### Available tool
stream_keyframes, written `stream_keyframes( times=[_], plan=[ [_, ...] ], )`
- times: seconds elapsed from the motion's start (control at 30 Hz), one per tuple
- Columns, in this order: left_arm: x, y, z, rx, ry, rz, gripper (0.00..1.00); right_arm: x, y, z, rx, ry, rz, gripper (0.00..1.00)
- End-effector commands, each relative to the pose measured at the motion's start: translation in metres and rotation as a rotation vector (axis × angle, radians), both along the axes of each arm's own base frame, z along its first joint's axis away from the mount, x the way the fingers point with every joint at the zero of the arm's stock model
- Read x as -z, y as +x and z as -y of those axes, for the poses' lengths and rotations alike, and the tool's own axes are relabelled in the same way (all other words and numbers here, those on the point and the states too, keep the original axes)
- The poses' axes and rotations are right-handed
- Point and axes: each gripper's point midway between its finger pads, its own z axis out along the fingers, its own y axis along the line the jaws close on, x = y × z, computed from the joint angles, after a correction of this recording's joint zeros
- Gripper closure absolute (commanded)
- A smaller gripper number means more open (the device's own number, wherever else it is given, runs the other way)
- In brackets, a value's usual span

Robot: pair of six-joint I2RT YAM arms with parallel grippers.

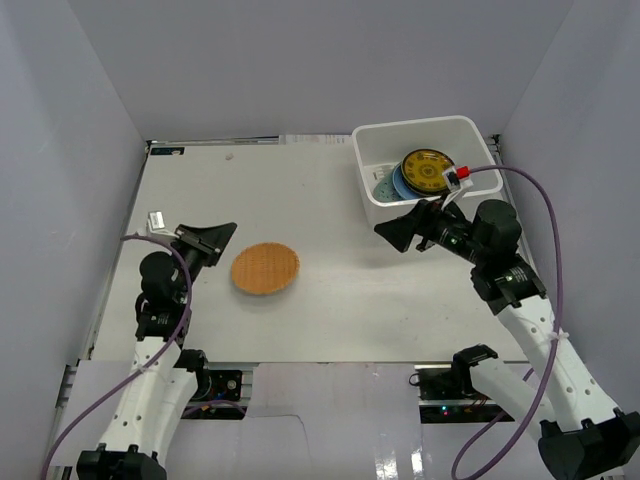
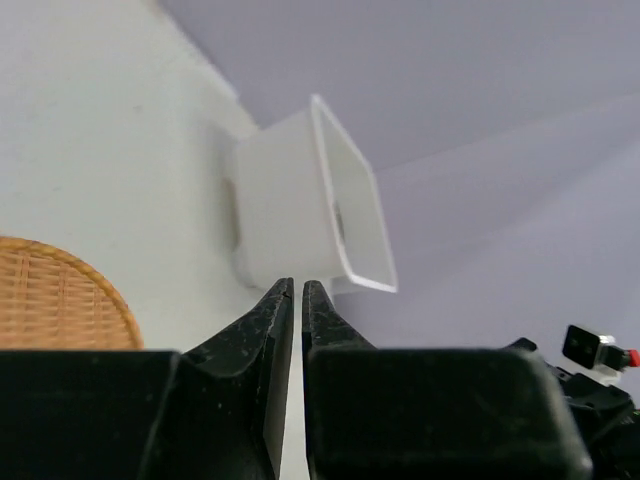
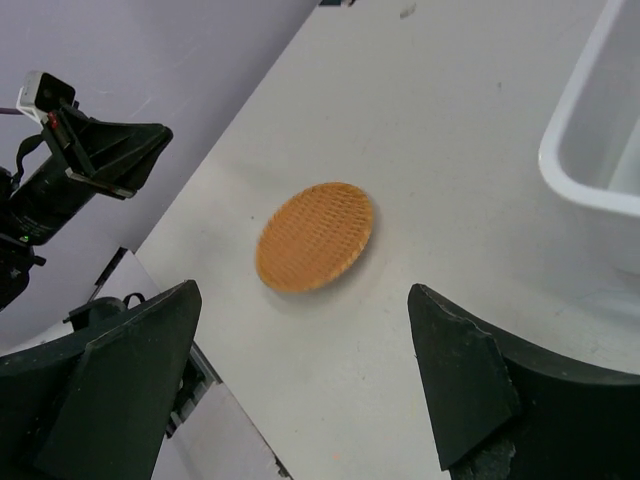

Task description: Place the plates into the plastic bin on the countertop

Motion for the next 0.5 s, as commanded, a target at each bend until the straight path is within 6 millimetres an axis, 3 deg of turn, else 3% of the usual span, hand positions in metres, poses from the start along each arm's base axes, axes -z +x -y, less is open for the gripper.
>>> stream_keyframes(
  times=[0.0, 0.1, 0.17, 0.23, 0.27, 0.3, 0.33, 0.4, 0.43, 0.47],
  plan=[
    [-0.063, -0.003, 0.015, 0.098, -0.048, 0.183, 1.00, -0.038, -0.004, 0.007, 0.027, -0.010, 0.117, 0.09],
    [-0.068, -0.003, 0.020, 0.127, -0.066, 0.188, 1.00, -0.025, 0.003, 0.007, 0.035, -0.036, 0.075, 0.08],
    [-0.061, -0.007, 0.021, 0.133, -0.076, 0.162, 1.00, 0.002, 0.004, -0.006, -0.020, -0.026, -0.005, 0.06],
    [-0.051, -0.007, 0.017, 0.111, -0.032, 0.146, 1.00, 0.033, 0.006, -0.024, -0.052, -0.030, -0.075, 0.05],
    [-0.037, -0.006, 0.016, 0.101, -0.020, 0.093, 1.00, 0.046, 0.003, -0.033, -0.069, -0.049, -0.103, 0.04],
    [-0.032, -0.008, 0.014, 0.092, -0.008, 0.082, 1.00, 0.057, -0.016, -0.060, -0.150, -0.066, -0.110, 0.03],
    [-0.025, -0.007, 0.013, 0.087, 0.017, 0.070, 1.00, 0.073, -0.009, -0.072, -0.118, -0.100, -0.121, 0.03],
    [-0.015, -0.009, 0.015, 0.109, 0.043, 0.033, 1.00, 0.089, -0.020, -0.100, -0.153, -0.112, -0.144, 0.03],
    [-0.015, -0.010, 0.017, 0.122, 0.061, 0.034, 1.00, 0.112, -0.012, -0.106, -0.119, -0.137, -0.190, 0.04],
    [-0.016, -0.013, 0.021, 0.159, 0.104, 0.039, 1.00, 0.121, -0.011, -0.110, -0.087, -0.105, -0.249, 0.11]
  ],
)
